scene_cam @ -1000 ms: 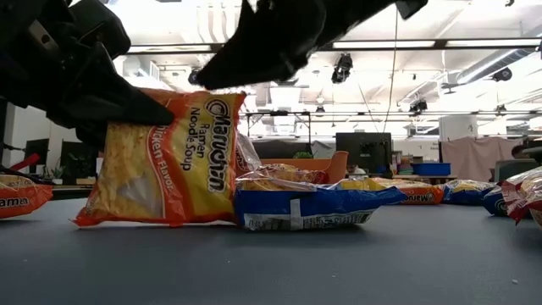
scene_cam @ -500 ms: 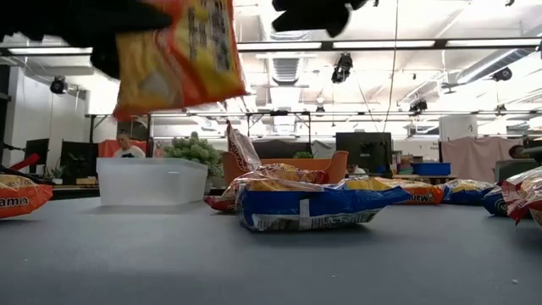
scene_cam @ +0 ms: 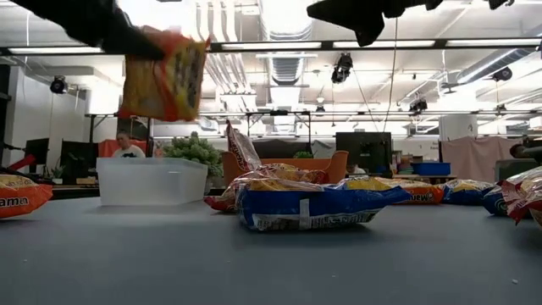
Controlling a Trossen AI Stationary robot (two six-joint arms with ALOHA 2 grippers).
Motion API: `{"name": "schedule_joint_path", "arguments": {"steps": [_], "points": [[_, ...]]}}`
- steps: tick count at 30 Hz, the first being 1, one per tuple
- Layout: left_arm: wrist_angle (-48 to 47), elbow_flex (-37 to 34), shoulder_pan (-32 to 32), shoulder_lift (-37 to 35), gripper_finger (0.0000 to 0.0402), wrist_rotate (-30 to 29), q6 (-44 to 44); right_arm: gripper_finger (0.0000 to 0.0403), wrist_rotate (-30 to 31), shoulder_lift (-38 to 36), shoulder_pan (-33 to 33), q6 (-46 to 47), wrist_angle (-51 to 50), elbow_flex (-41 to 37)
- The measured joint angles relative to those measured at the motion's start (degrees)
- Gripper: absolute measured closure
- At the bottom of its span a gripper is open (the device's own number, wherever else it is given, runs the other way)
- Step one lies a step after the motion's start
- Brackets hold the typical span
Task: Sort Maruchan noodles
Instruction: Put the orange noodle pack into the transparent bin
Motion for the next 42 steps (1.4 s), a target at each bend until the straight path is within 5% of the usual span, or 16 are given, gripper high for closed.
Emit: {"name": "schedule_joint_path", "arguments": {"steps": [5, 17, 42], "points": [[-3.86, 0.11, 11.63, -1.85, 0.0326, 2.0, 2.36, 0.0188, -0.01, 0.38, -0.12, -0.95, 0.94, -0.28], [1.44, -2.05, 31.53, -1.47, 0.0326, 25.43, 8.43, 0.0188, -0.01, 0.36, -0.12, -1.88, 0.89, -0.3], [13.52, -11.66, 35.69, -0.73, 0.0306, 28.92, 9.72, 0.0188, -0.01, 0.36, -0.12, -2.11, 0.34, -0.31]]}}
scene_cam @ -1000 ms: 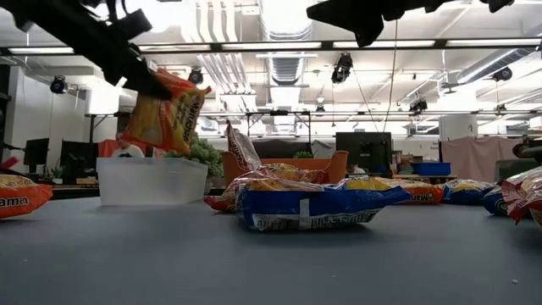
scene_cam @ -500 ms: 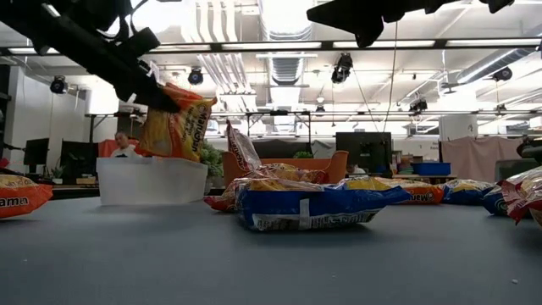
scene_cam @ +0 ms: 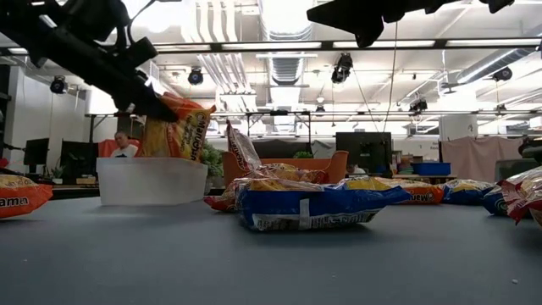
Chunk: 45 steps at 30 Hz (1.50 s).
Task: Sort Maruchan noodles
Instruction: Put the orange noodle pack into the transparent bin, then put the blue noodle pack into the gray bin
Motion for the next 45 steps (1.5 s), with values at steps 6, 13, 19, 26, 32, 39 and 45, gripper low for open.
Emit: {"name": "schedule_joint_path", "arguments": {"steps": [6, 13, 19, 26, 32, 39, 45], "points": [[4.02, -2.48, 0.0, 1.3, 0.0291, -0.82, -1.88, 0.0188, -0.02, 0.01, 0.0, 0.02, 0.09, 0.0], [6.3, -3.01, 0.22, 4.66, 0.0291, -2.57, -3.62, 0.0188, -0.02, 0.0, 0.0, 0.0, 0.09, 0.0], [6.61, -2.99, 0.28, 7.9, 0.0291, -5.32, -5.33, 0.0188, -0.01, 0.0, 0.0, 0.02, 0.1, 0.0], [6.67, -2.37, 0.26, 9.61, 0.0273, -5.73, -5.6, 0.0188, -0.02, 0.0, 0.0, 0.02, 0.09, 0.0], [3.22, -0.46, 0.26, 8.29, 0.0248, -12.78, -4.32, 0.0188, -0.02, 0.02, 0.0, 0.02, 0.09, 0.0], [-1.15, 2.45, 0.26, 7.3, 0.0235, -14.23, -3.35, 0.0188, -0.02, 0.0, 0.0, 0.05, 0.07, 0.0], [-4.32, 5.29, -0.56, 7.18, 0.0235, -14.15, -4.33, 0.0188, -0.02, 0.01, 0.0, 0.92, -0.3, 0.0]]}}
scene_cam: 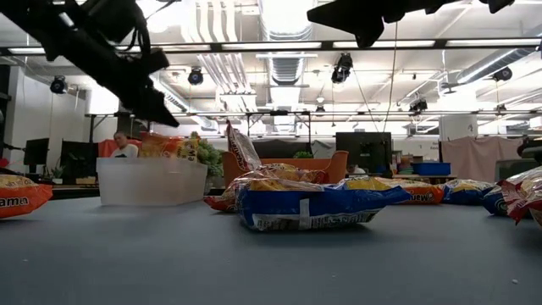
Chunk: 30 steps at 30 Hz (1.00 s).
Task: Sort Maruchan noodles
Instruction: Put the blue noodle pack into the gray bin
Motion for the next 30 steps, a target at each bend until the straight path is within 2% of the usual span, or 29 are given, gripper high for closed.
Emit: {"name": "schedule_joint_path", "arguments": {"steps": [4, 8, 12, 14, 18, 21, 30], "points": [[-8.56, 5.32, -1.93, -0.12, 0.0235, 6.12, -3.73, 0.0188, 0.01, -0.01, 0.0, 1.16, -1.02, 0.0], [-18.29, 10.47, -3.15, 0.73, 0.0235, 14.06, -13.79, 0.0188, 0.01, -0.01, 0.0, 1.62, -1.37, 0.0], [-31.13, 14.06, -3.2, 2.88, 0.0242, 14.56, -26.43, 0.0188, 0.01, -0.01, 0.0, 2.24, -2.22, 0.0], [-34.54, 14.45, -3.35, 4.19, 0.0251, 14.61, -30.6, 0.0188, 0.02, 0.0, 0.02, 2.37, -2.96, 0.0], [-29.86, 13.37, -6.35, 6.12, 0.0273, 16.77, -33.11, 0.0188, 0.02, -0.42, 0.02, 4.5, -5.86, 0.0], [-25.89, 13.38, -10.14, 7.37, 0.0288, 17.58, -32.85, 0.0193, 0.35, -1.9, -0.09, 9.26, -11.97, 0.87], [-15.93, 18.56, -20.29, 8.98, 0.0307, 17.52, -28.18, 0.0209, 1.4, -5.38, -1.27, 30.03, -41.28, 6.23]]}}
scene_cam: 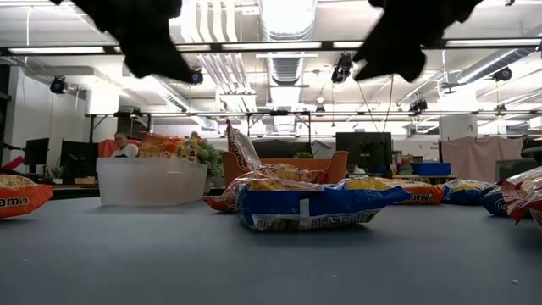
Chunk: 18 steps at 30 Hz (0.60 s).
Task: Sort Maruchan noodles
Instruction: Put the blue noodle pack into the gray bin
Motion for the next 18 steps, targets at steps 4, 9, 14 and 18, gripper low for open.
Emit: {"name": "schedule_joint_path", "arguments": {"steps": [4, 9, 14, 18], "points": [[6.46, 0.67, -2.78, 0.76, 0.0308, 0.01, 5.67, 0.0209, -0.22, 0.38, -0.11, 10.56, -11.64, 0.92], [12.38, 0.68, -3.65, 2.11, 0.0308, -0.02, 9.1, 0.0211, -0.55, 0.1, -0.45, 24.25, -29.53, 1.2], [14.27, 0.75, -3.61, 3.7, 0.0308, -0.16, 11.7, 0.0211, -0.03, 0.22, -2.57, 35.18, -46.14, 0.86], [18.14, 0.98, -3.61, 5.47, 0.0308, -0.19, 15.9, 0.0211, 0.73, 0.46, -6.8, 38.1, -48.65, -0.55]]}}
